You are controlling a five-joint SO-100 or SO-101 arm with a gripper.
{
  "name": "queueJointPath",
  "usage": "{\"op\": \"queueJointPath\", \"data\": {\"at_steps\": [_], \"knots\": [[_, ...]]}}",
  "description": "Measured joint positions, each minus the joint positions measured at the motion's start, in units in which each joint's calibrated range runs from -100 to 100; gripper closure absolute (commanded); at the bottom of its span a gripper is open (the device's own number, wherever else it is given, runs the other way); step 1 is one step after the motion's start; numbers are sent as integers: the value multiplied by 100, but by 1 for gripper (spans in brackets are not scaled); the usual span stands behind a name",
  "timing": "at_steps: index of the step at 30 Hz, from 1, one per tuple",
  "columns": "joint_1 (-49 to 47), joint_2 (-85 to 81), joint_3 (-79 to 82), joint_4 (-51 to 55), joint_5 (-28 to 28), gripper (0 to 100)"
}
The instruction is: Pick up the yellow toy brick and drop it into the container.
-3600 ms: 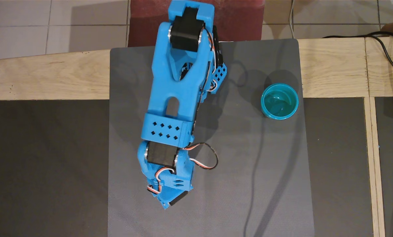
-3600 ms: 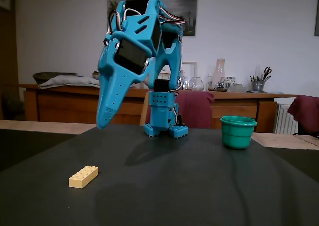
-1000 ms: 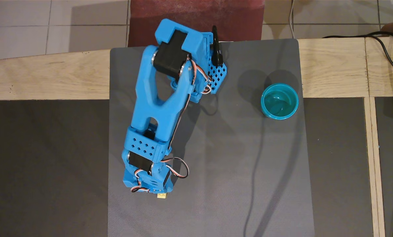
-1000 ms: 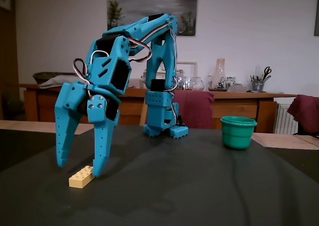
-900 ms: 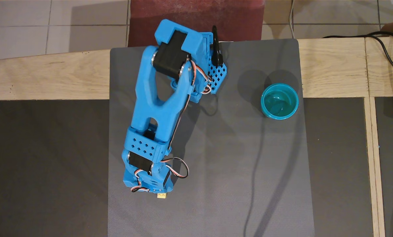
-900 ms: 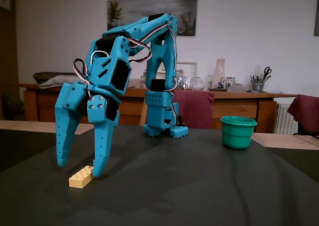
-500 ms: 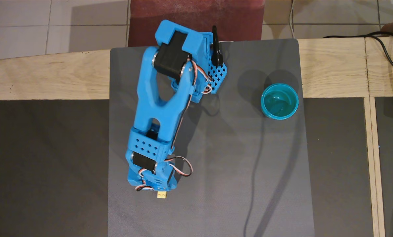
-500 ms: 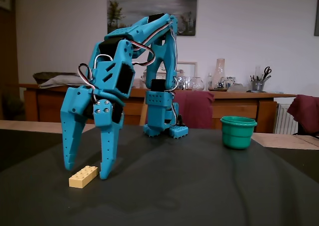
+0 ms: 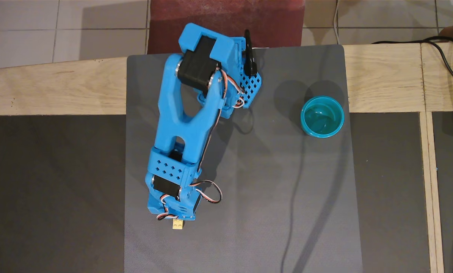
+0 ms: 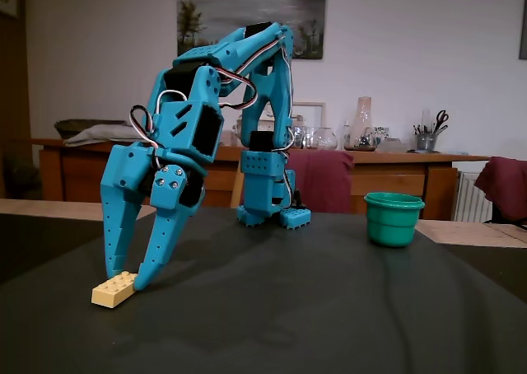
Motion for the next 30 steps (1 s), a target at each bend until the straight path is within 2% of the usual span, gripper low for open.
{"op": "queueJointPath", "data": {"at_steps": [4,10,15,23,30], "knots": [[0,0,0,0,-79,100],[-416,-59,0,18,-539,100],[-883,-782,0,185,-973,100],[-2079,-2618,-308,1857,-1708,100],[-3831,-2745,-2492,4681,-2522,100]]}}
